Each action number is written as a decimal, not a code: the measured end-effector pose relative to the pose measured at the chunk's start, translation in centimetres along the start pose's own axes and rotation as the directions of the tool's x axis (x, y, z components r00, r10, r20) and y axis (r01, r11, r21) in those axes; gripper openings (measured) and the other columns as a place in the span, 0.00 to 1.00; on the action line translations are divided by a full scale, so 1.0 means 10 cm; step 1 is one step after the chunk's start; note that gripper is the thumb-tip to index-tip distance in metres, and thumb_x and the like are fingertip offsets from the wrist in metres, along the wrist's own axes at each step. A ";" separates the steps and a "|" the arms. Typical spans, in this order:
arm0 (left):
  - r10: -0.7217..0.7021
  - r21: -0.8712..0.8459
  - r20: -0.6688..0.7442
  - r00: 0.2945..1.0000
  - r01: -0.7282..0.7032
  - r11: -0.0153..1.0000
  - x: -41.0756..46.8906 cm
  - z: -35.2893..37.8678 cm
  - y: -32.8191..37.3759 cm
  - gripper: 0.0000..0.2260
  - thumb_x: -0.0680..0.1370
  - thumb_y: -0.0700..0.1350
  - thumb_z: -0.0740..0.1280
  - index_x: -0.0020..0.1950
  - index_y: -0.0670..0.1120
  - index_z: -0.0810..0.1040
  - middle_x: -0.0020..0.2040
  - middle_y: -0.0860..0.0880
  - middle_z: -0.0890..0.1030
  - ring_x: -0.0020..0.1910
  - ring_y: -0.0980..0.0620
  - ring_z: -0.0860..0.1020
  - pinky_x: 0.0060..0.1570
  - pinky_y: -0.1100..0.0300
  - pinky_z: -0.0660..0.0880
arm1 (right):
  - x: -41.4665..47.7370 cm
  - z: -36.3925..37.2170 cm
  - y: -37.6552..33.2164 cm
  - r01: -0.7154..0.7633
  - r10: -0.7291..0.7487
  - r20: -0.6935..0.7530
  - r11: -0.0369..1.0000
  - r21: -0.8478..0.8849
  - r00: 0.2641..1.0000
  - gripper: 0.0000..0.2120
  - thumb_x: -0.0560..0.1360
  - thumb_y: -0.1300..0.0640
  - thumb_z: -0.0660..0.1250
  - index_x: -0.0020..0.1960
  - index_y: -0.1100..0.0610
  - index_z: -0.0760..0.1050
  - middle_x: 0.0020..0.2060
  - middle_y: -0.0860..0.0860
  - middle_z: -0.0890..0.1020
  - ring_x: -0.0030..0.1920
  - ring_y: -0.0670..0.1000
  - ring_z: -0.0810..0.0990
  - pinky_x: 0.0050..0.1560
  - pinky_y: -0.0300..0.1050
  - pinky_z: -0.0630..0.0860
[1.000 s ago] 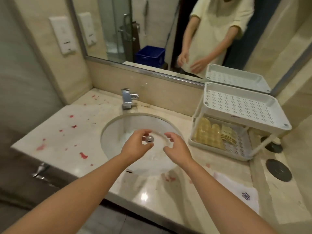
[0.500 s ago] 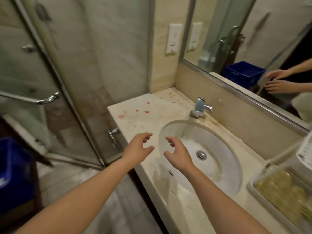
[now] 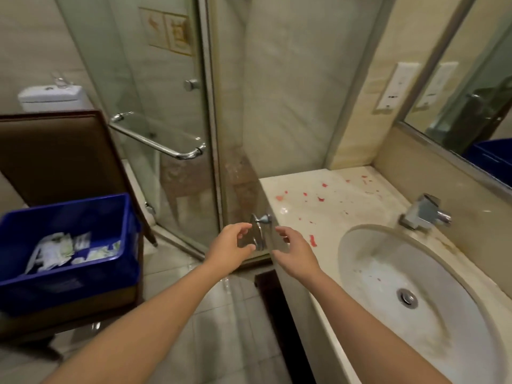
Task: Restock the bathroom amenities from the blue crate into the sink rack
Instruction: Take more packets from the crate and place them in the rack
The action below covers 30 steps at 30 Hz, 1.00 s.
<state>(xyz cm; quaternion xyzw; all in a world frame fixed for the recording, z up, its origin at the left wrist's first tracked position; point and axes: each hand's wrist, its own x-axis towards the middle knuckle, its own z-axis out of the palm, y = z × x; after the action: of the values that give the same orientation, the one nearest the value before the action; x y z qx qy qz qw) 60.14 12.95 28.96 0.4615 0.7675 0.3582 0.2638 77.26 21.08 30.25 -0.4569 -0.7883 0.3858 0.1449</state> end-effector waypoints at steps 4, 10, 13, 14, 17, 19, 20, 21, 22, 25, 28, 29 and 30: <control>-0.033 0.029 -0.035 0.999 0.034 0.999 0.04 -0.48 -0.37 0.23 0.74 0.47 0.73 0.68 0.54 0.73 0.61 0.55 0.74 0.60 0.59 0.74 0.59 0.62 0.71 | 0.21 0.40 -0.40 0.038 -0.036 0.043 0.999 -0.039 0.998 0.30 0.70 0.57 0.69 0.71 0.49 0.69 0.68 0.48 0.73 0.66 0.47 0.72 0.64 0.42 0.70; -0.065 0.093 -0.072 0.995 0.072 0.993 0.03 -1.25 -0.94 0.26 0.75 0.49 0.72 0.71 0.57 0.69 0.66 0.57 0.72 0.63 0.60 0.72 0.58 0.61 0.73 | 0.51 1.10 -1.05 0.118 -0.108 0.117 0.989 -0.084 0.987 0.30 0.70 0.55 0.68 0.71 0.50 0.68 0.68 0.49 0.72 0.66 0.49 0.72 0.62 0.42 0.69; -0.084 0.128 -0.117 0.990 0.098 0.987 0.00 -1.70 -1.28 0.27 0.74 0.50 0.73 0.72 0.57 0.68 0.67 0.56 0.72 0.64 0.59 0.72 0.57 0.62 0.73 | 0.64 1.50 -1.44 0.179 -0.158 0.165 0.976 -0.123 0.974 0.30 0.71 0.54 0.68 0.72 0.48 0.67 0.69 0.47 0.70 0.68 0.49 0.71 0.63 0.46 0.71; -0.090 0.143 -0.128 0.988 0.108 0.984 -0.01 -1.85 -1.39 0.28 0.74 0.50 0.73 0.72 0.57 0.68 0.68 0.56 0.71 0.64 0.59 0.73 0.56 0.63 0.72 | 0.67 1.63 -1.57 0.200 -0.174 0.180 0.970 -0.138 0.968 0.30 0.71 0.54 0.67 0.72 0.48 0.66 0.69 0.47 0.69 0.69 0.49 0.69 0.64 0.47 0.71; -0.116 0.184 -0.149 0.982 0.143 0.973 -0.07 -2.25 -1.67 0.28 0.75 0.50 0.72 0.73 0.57 0.67 0.69 0.56 0.71 0.65 0.57 0.72 0.60 0.57 0.74 | 0.75 1.94 -1.90 0.250 -0.214 0.213 0.954 -0.163 0.953 0.31 0.71 0.54 0.67 0.73 0.47 0.65 0.70 0.46 0.69 0.70 0.49 0.67 0.66 0.47 0.71; -0.139 0.192 -0.166 0.976 0.170 0.967 -0.13 -2.45 -1.83 0.28 0.75 0.50 0.72 0.73 0.56 0.67 0.69 0.55 0.70 0.66 0.56 0.72 0.61 0.54 0.74 | 0.78 2.11 -2.09 0.276 -0.232 0.235 0.944 -0.178 0.944 0.31 0.71 0.54 0.67 0.73 0.47 0.65 0.71 0.47 0.68 0.71 0.49 0.67 0.67 0.47 0.70; -0.145 0.190 -0.173 0.974 0.178 0.966 -0.17 -2.54 -1.90 0.28 0.75 0.50 0.72 0.73 0.56 0.67 0.69 0.55 0.70 0.66 0.56 0.72 0.61 0.53 0.74 | 0.79 2.19 -2.17 0.289 -0.239 0.251 0.939 -0.187 0.938 0.30 0.72 0.55 0.67 0.73 0.48 0.65 0.71 0.47 0.68 0.71 0.50 0.67 0.67 0.47 0.70; -0.149 0.189 -0.182 0.972 0.184 0.965 -0.20 -2.62 -1.96 0.28 0.75 0.50 0.72 0.73 0.56 0.67 0.69 0.55 0.70 0.66 0.55 0.72 0.61 0.54 0.74 | 0.81 2.27 -2.25 0.304 -0.247 0.269 0.932 -0.195 0.931 0.30 0.72 0.55 0.67 0.73 0.48 0.65 0.71 0.47 0.68 0.71 0.50 0.67 0.67 0.48 0.69; -0.153 0.194 -0.193 0.969 0.191 0.962 -0.23 -2.69 -2.03 0.28 0.76 0.50 0.71 0.73 0.56 0.66 0.69 0.55 0.70 0.66 0.55 0.72 0.61 0.55 0.74 | 0.82 2.34 -2.32 0.322 -0.257 0.289 0.924 -0.205 0.922 0.30 0.73 0.56 0.67 0.73 0.48 0.65 0.71 0.48 0.68 0.71 0.50 0.67 0.67 0.47 0.69; -0.171 0.216 -0.239 0.956 0.224 0.950 -0.34 -2.85 -2.20 0.27 0.76 0.50 0.71 0.73 0.56 0.66 0.69 0.55 0.70 0.66 0.55 0.72 0.60 0.55 0.74 | 0.84 2.54 -2.52 0.385 -0.294 0.344 0.892 -0.236 0.892 0.30 0.73 0.56 0.68 0.73 0.48 0.65 0.71 0.48 0.69 0.70 0.49 0.68 0.67 0.47 0.70; -0.203 0.211 -0.279 0.938 0.266 0.941 -0.41 -2.98 -2.35 0.27 0.76 0.51 0.70 0.73 0.56 0.66 0.70 0.55 0.70 0.66 0.55 0.72 0.60 0.54 0.74 | 0.88 2.71 -2.68 0.440 -0.334 0.382 0.867 -0.236 0.862 0.28 0.74 0.55 0.69 0.72 0.47 0.66 0.69 0.47 0.71 0.69 0.48 0.69 0.63 0.45 0.71; -0.215 0.208 -0.291 0.932 0.281 0.937 -0.43 -3.02 -2.40 0.26 0.76 0.51 0.70 0.73 0.56 0.66 0.70 0.55 0.70 0.66 0.55 0.72 0.60 0.54 0.74 | 0.90 2.77 -2.73 0.455 -0.343 0.396 0.860 -0.233 0.852 0.28 0.74 0.54 0.69 0.72 0.47 0.66 0.69 0.47 0.71 0.68 0.48 0.69 0.62 0.44 0.71; -0.226 0.203 -0.304 0.925 0.295 0.934 -0.45 -3.05 -2.44 0.26 0.77 0.51 0.70 0.73 0.56 0.66 0.70 0.55 0.70 0.66 0.54 0.72 0.60 0.54 0.74 | 0.93 2.82 -2.78 0.469 -0.350 0.413 0.852 -0.234 0.841 0.28 0.74 0.54 0.69 0.72 0.47 0.66 0.69 0.47 0.71 0.68 0.48 0.70 0.62 0.44 0.72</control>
<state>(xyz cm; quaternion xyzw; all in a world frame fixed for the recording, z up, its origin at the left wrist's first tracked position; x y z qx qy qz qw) 26.92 -8.17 28.35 0.3291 0.8898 0.2829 0.1409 38.92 7.49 31.02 -0.2152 -0.9339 0.2856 0.0025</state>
